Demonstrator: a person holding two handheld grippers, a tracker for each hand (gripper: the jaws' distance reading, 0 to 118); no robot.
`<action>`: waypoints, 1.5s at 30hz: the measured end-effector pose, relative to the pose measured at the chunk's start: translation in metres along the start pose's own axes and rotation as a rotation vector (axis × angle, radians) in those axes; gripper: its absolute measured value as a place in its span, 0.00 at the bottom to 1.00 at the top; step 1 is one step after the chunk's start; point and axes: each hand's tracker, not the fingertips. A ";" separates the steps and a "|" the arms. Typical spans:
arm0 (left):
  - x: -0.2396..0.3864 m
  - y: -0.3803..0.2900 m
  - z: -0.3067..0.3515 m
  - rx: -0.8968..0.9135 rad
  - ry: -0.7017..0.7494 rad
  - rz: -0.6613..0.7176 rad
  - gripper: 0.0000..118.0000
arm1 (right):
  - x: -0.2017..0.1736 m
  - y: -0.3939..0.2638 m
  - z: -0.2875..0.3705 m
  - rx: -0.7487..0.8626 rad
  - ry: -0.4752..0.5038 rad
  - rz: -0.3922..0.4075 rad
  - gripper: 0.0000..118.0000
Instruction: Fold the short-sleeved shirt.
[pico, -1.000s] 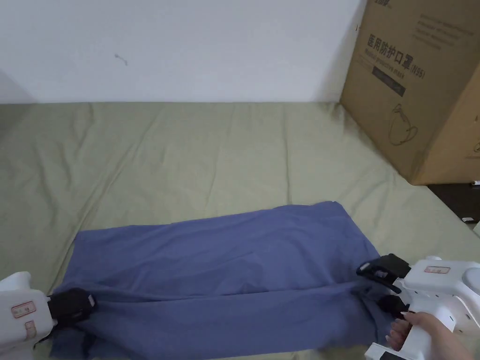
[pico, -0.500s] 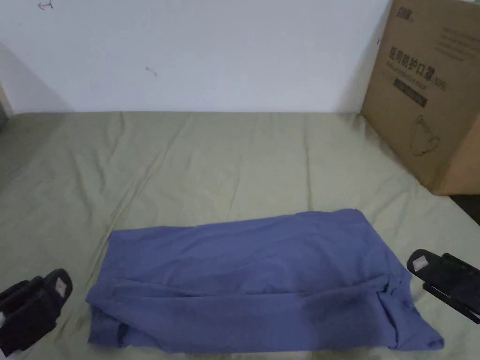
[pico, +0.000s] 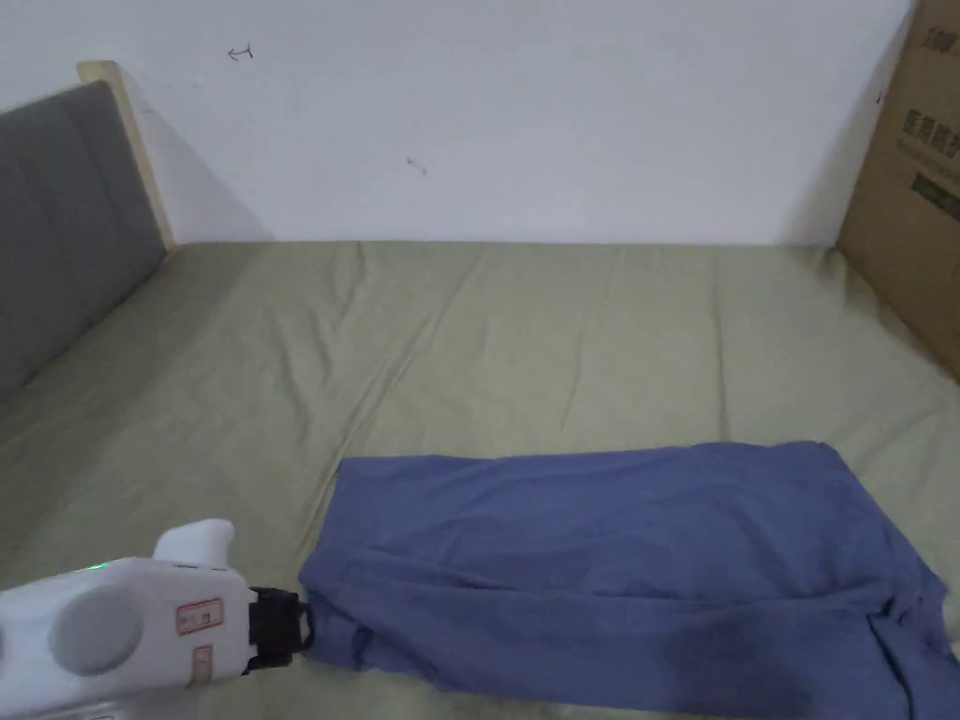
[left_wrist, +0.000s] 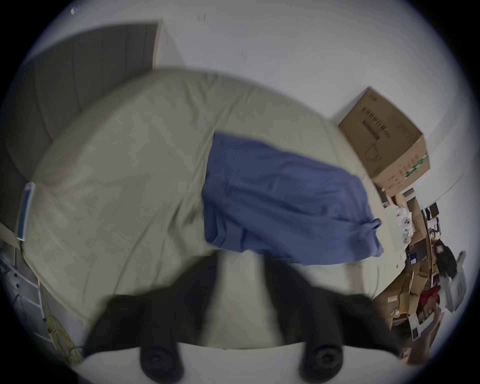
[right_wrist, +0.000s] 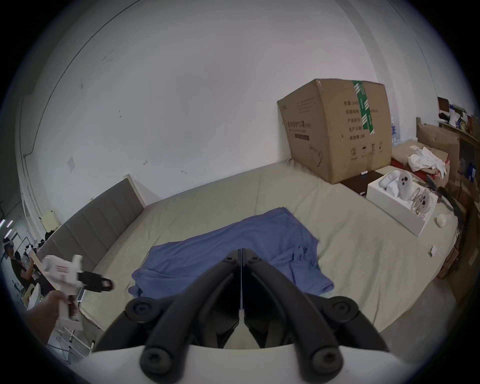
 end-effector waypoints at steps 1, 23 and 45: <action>-0.002 0.002 -0.017 -0.021 0.033 -0.006 0.82 | 0.000 -0.001 -0.002 -0.010 0.006 0.001 0.01; 0.006 0.013 -0.094 -0.072 0.175 -0.175 0.36 | 0.093 -0.003 -0.052 -0.221 -0.195 -0.011 0.01; 0.022 0.007 -0.063 -0.092 0.116 -0.253 0.05 | 0.154 -0.031 -0.226 -0.866 -0.333 0.038 0.56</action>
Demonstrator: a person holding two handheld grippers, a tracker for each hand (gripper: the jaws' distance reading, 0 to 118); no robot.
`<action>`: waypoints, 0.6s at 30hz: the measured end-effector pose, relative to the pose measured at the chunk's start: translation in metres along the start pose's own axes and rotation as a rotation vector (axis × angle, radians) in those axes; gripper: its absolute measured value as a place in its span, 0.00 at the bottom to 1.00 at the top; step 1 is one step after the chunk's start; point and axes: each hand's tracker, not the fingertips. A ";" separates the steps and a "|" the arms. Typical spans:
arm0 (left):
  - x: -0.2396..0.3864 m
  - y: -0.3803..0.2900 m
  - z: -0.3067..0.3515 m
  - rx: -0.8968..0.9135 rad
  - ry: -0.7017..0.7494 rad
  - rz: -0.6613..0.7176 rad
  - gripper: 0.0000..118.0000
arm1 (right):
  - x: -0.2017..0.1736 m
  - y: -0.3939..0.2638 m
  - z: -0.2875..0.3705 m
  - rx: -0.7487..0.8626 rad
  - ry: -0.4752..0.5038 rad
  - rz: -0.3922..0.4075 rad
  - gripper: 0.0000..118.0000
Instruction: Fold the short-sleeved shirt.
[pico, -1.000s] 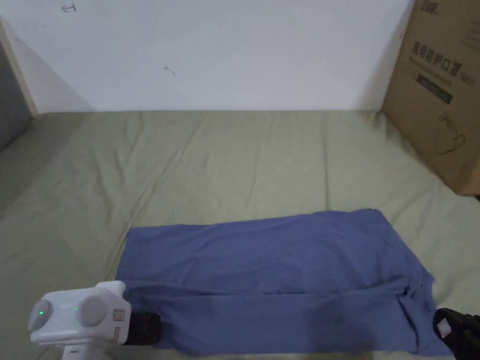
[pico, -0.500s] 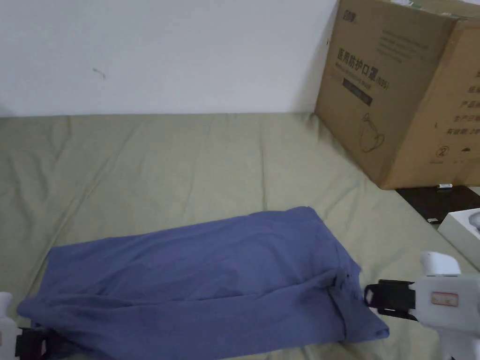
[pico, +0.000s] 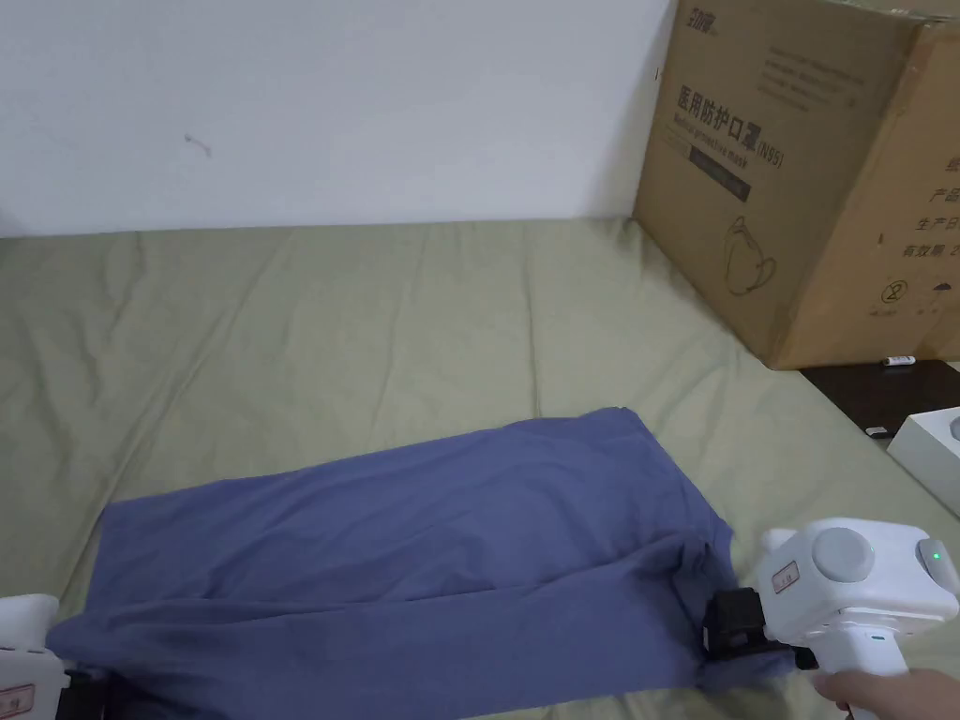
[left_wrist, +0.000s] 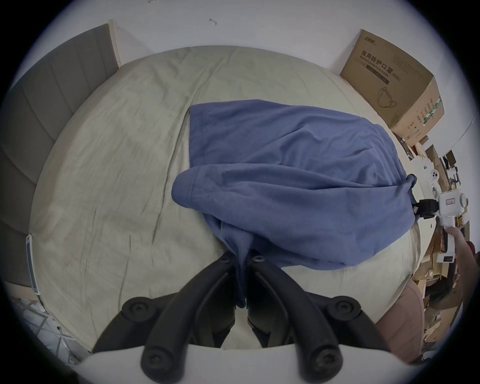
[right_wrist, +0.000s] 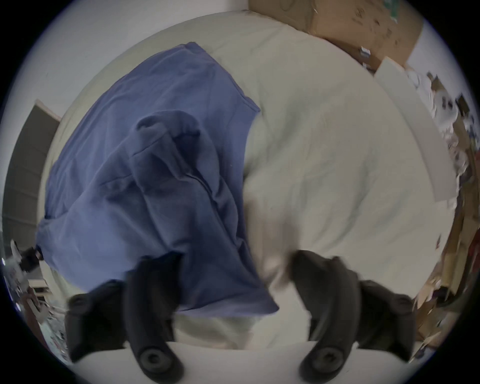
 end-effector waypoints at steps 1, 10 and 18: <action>-0.001 -0.001 -0.001 -0.004 0.001 -0.002 0.05 | -0.003 -0.002 0.007 0.009 0.006 0.018 0.29; -0.013 0.013 0.040 0.056 -0.034 -0.018 0.04 | -0.014 -0.010 0.058 0.082 0.015 0.107 0.07; -0.048 -0.036 0.102 -0.048 -0.129 -0.007 0.04 | 0.022 -0.090 0.118 0.035 0.225 -0.046 0.07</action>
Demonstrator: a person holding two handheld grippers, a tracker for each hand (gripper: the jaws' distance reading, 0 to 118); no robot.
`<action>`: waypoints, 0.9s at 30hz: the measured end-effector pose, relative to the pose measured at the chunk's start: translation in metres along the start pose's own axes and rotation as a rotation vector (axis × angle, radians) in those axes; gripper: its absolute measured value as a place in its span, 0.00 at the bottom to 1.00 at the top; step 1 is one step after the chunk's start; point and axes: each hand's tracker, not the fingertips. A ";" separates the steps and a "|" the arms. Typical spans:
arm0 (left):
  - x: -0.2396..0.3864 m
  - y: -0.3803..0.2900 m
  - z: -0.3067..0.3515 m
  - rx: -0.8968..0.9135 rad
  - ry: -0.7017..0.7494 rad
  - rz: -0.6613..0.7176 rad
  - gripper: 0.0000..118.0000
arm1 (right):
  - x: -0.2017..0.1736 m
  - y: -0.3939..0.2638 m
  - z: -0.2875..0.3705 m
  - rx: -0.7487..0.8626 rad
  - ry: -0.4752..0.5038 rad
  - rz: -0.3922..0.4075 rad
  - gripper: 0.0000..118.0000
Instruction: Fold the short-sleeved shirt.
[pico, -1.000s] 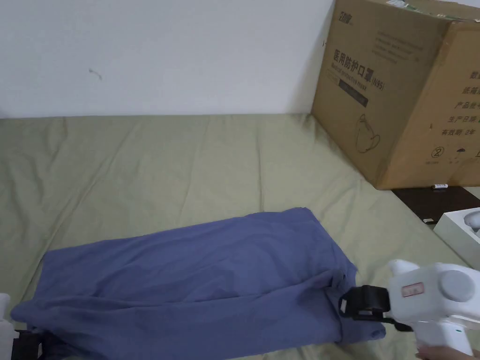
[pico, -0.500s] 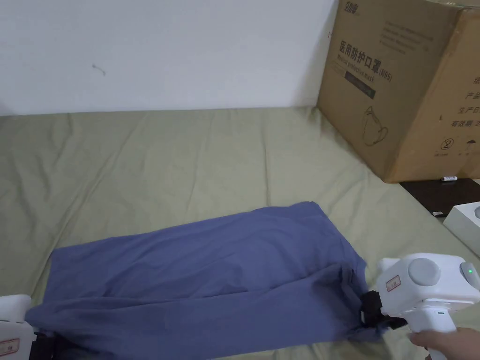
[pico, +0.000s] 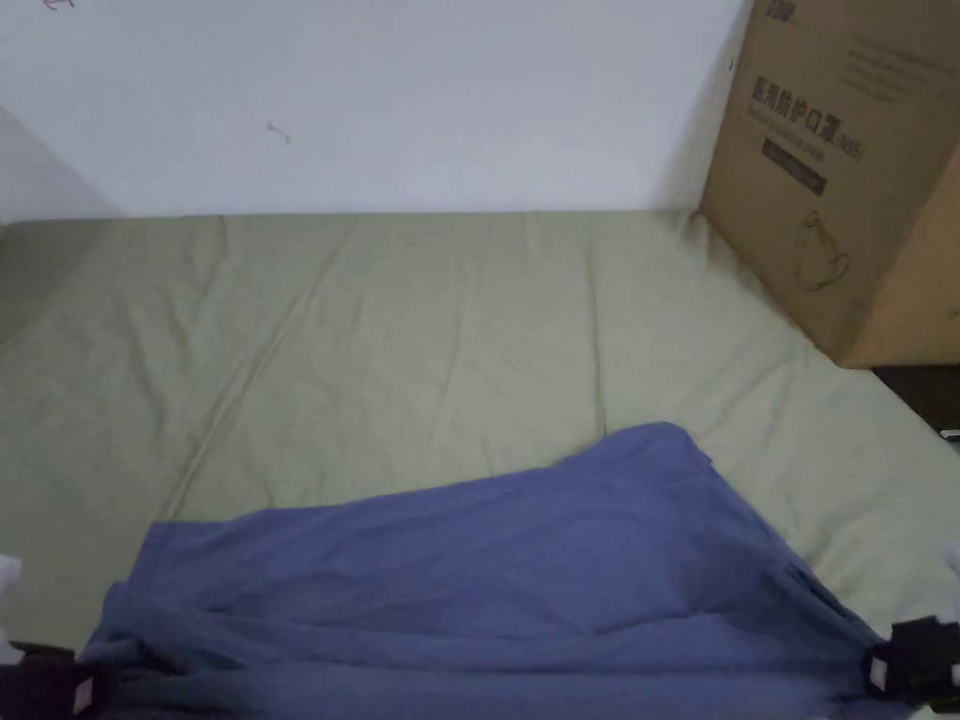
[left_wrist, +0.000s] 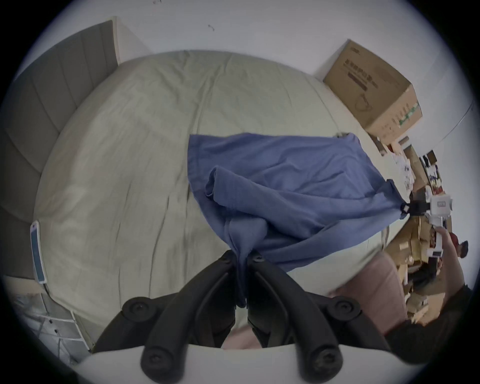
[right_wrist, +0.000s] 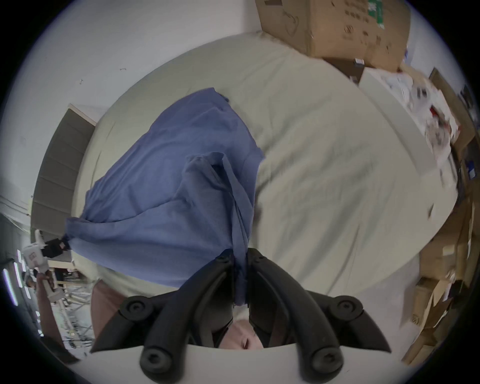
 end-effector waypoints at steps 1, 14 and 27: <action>-0.003 -0.010 -0.002 -0.033 0.002 -0.003 0.04 | 0.005 -0.010 -0.002 -0.027 0.019 -0.018 0.07; -0.026 -0.057 -0.044 -0.172 -0.055 0.166 0.86 | -0.001 -0.032 -0.032 -0.074 -0.204 0.091 0.60; 0.073 -0.042 0.097 0.785 0.108 0.015 0.08 | -0.102 -0.051 0.102 0.789 0.169 0.090 0.32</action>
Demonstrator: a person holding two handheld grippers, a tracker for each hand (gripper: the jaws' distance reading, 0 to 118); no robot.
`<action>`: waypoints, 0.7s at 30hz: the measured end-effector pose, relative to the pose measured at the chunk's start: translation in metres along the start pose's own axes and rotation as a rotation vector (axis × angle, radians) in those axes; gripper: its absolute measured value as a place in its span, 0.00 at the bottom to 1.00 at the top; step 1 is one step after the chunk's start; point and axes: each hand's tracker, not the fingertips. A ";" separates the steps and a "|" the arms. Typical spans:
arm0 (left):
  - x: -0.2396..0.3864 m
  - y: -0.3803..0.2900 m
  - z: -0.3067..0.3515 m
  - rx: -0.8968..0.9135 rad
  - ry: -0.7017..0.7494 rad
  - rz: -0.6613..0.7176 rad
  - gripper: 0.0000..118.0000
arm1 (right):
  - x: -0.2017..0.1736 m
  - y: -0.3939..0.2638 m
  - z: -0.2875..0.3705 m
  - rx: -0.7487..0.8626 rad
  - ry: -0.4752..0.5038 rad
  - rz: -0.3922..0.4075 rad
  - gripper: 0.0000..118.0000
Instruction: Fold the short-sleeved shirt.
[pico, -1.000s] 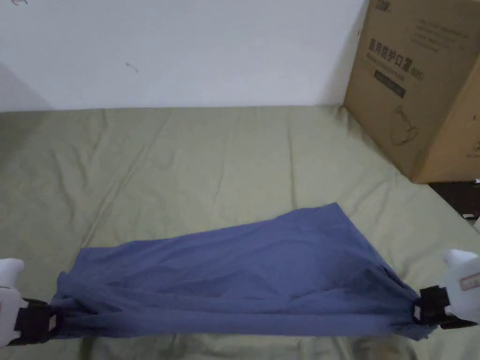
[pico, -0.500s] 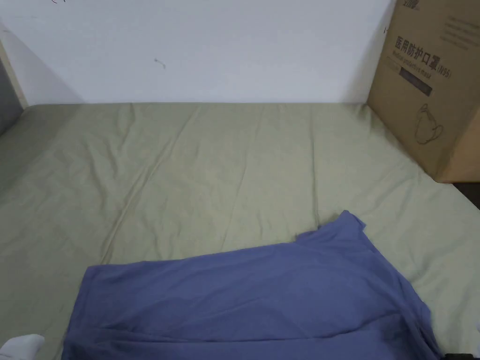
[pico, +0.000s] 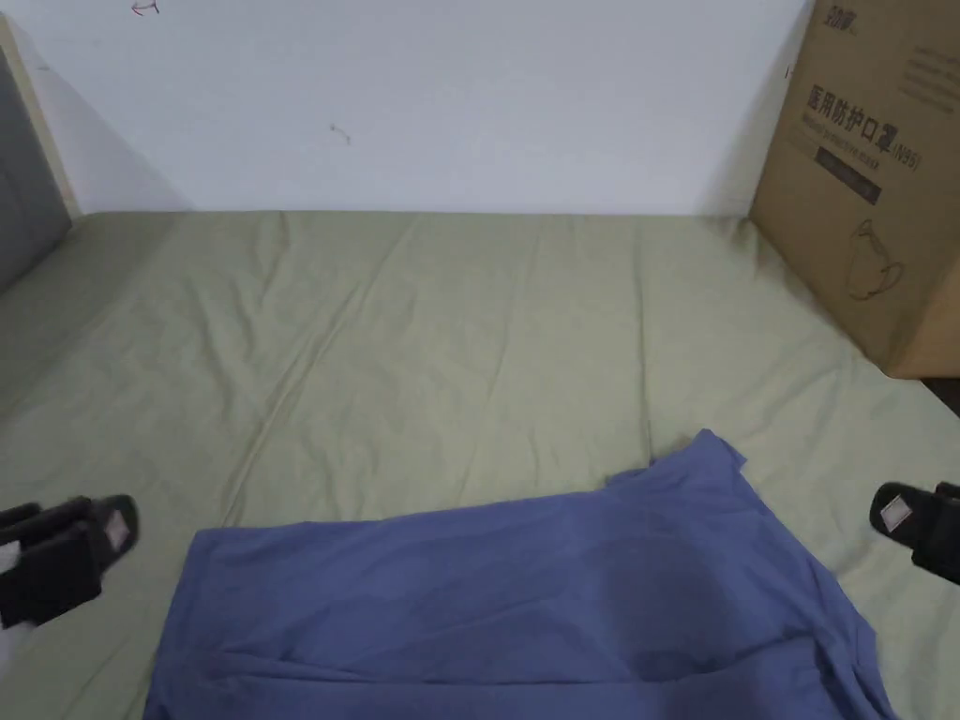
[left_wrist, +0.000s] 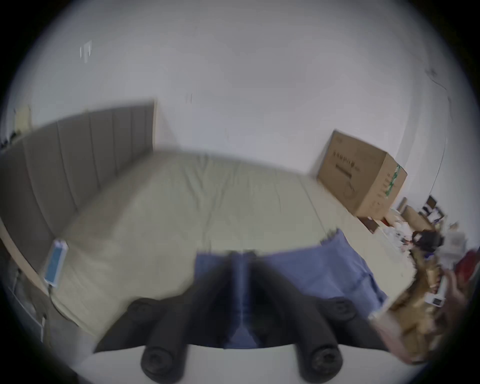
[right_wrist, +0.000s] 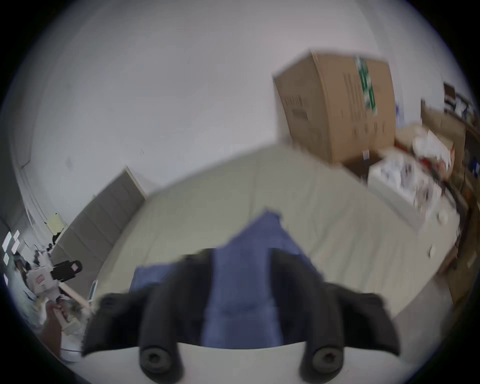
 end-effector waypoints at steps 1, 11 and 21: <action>0.013 -0.004 0.004 0.051 0.059 -0.034 0.00 | -0.011 -0.004 0.004 0.080 -0.019 0.035 0.00; -0.025 0.050 -0.115 -0.289 0.007 -0.023 0.06 | -0.038 -0.009 -0.009 0.050 0.024 0.105 0.00; -0.117 -0.055 -0.319 -0.866 0.152 -0.042 0.94 | -0.009 -0.022 -0.046 -0.163 -0.040 -0.051 0.00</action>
